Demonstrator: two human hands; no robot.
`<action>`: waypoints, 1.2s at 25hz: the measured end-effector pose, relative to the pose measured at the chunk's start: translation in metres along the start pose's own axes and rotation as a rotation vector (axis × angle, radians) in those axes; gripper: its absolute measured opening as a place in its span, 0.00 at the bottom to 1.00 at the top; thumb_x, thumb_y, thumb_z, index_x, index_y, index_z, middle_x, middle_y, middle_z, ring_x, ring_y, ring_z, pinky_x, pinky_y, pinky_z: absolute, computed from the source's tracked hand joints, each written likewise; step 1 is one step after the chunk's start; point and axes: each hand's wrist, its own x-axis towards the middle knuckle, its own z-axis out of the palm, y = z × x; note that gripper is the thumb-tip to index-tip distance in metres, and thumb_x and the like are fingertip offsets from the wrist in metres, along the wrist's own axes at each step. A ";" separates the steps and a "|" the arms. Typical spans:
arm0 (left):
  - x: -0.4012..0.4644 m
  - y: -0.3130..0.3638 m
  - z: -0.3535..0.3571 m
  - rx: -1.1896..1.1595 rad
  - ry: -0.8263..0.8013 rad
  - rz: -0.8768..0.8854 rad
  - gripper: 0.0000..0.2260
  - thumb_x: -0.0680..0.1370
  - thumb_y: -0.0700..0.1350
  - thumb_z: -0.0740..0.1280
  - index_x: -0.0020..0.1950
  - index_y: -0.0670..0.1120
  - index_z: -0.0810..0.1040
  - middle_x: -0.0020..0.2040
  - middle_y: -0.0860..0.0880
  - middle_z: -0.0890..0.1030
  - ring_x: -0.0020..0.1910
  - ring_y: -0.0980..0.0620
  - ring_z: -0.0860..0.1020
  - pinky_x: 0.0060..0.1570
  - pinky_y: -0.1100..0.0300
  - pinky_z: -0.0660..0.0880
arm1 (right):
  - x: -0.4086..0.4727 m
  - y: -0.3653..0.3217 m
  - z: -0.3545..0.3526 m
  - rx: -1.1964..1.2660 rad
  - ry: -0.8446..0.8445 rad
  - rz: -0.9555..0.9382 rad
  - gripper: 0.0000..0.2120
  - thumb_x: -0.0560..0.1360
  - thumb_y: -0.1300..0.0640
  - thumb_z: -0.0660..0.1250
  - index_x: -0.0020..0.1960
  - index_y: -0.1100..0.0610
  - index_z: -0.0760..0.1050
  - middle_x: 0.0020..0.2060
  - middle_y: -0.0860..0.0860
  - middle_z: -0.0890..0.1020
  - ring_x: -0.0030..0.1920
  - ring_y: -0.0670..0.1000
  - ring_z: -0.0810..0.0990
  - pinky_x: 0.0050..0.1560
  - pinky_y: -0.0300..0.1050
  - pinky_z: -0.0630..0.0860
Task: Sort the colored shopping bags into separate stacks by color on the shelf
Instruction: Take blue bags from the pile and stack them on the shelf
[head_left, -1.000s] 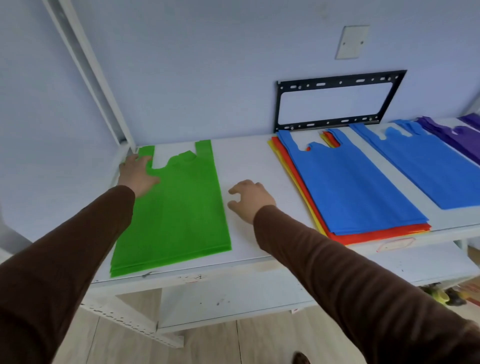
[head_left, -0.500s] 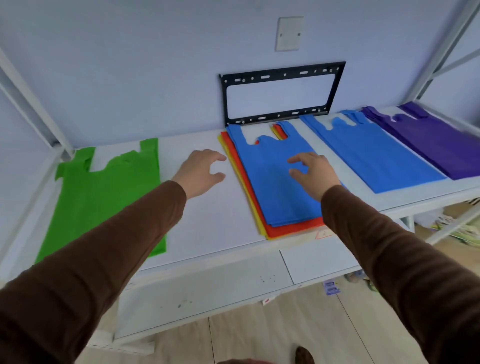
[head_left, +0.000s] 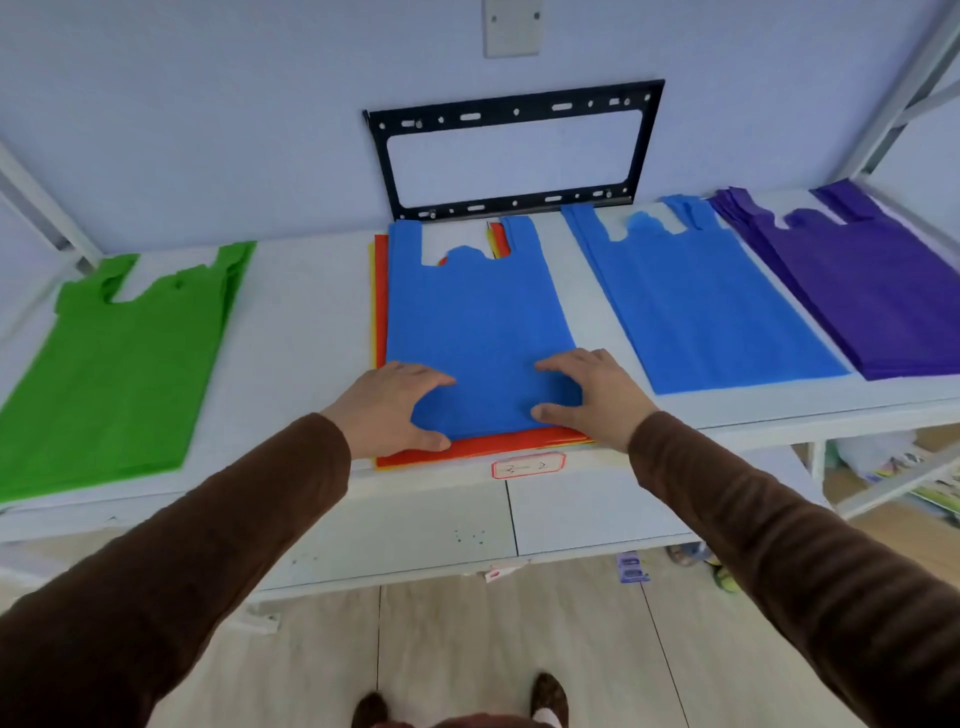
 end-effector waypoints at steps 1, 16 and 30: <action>-0.001 0.002 0.003 0.048 -0.010 -0.015 0.35 0.72 0.63 0.69 0.76 0.55 0.63 0.75 0.53 0.66 0.72 0.51 0.64 0.72 0.53 0.62 | -0.002 0.004 0.002 -0.016 -0.049 -0.028 0.31 0.71 0.39 0.70 0.70 0.48 0.68 0.68 0.47 0.72 0.67 0.51 0.65 0.70 0.49 0.66; 0.018 0.007 0.004 0.493 0.124 0.110 0.31 0.72 0.70 0.53 0.69 0.55 0.70 0.58 0.54 0.78 0.53 0.52 0.77 0.56 0.54 0.73 | -0.006 0.019 0.004 -0.100 -0.030 -0.004 0.32 0.74 0.38 0.66 0.74 0.48 0.65 0.72 0.46 0.67 0.70 0.50 0.62 0.71 0.50 0.66; 0.026 0.007 -0.012 0.314 0.292 -0.006 0.14 0.81 0.55 0.56 0.53 0.52 0.78 0.41 0.52 0.81 0.39 0.51 0.77 0.37 0.56 0.74 | -0.004 -0.009 -0.025 0.577 0.125 0.489 0.25 0.79 0.34 0.46 0.56 0.50 0.72 0.37 0.57 0.84 0.37 0.56 0.84 0.42 0.49 0.81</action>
